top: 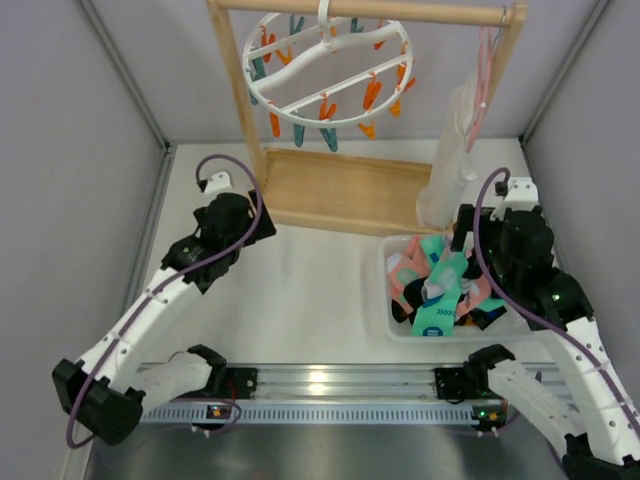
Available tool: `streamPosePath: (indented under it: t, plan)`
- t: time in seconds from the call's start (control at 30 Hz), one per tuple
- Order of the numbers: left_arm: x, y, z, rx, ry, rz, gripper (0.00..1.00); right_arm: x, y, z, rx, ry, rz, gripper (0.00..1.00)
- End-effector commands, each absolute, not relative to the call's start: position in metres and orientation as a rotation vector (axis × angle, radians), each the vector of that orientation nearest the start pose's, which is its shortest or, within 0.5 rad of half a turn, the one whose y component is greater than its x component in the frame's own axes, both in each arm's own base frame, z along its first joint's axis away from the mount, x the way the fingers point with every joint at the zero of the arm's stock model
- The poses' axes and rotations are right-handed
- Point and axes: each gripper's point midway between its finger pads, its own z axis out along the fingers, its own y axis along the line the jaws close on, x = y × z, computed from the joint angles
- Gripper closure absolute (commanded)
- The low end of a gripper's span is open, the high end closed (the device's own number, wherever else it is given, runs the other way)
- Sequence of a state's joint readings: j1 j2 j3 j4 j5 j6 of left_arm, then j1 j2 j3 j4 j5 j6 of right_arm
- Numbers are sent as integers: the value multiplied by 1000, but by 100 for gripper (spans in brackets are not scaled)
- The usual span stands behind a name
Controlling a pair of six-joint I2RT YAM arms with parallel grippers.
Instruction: Remove the socks clipped to the hanger
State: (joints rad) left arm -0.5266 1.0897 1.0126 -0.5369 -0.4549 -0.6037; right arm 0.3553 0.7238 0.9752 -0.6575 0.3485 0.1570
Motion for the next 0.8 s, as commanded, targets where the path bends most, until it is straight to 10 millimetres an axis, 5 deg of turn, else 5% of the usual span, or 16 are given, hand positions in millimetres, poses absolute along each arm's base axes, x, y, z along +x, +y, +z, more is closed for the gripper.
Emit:
streamPosePath:
  t: [0.0,0.2,0.37,0.77]
  plan:
    - [280,-81,250,-364,2066,-114,2,240,31,296,25,1888,20,1]
    - [232,-40,307,-304,1954,-58,2,207,14,316,12,1854,-18,0]
    - [201,-14,323,-209,1909,13,2,183,4,327,7,1835,-28,1]
    - [159,4,342,-96,1852,-6,2,144,-6,325,3,1823,-2,1]
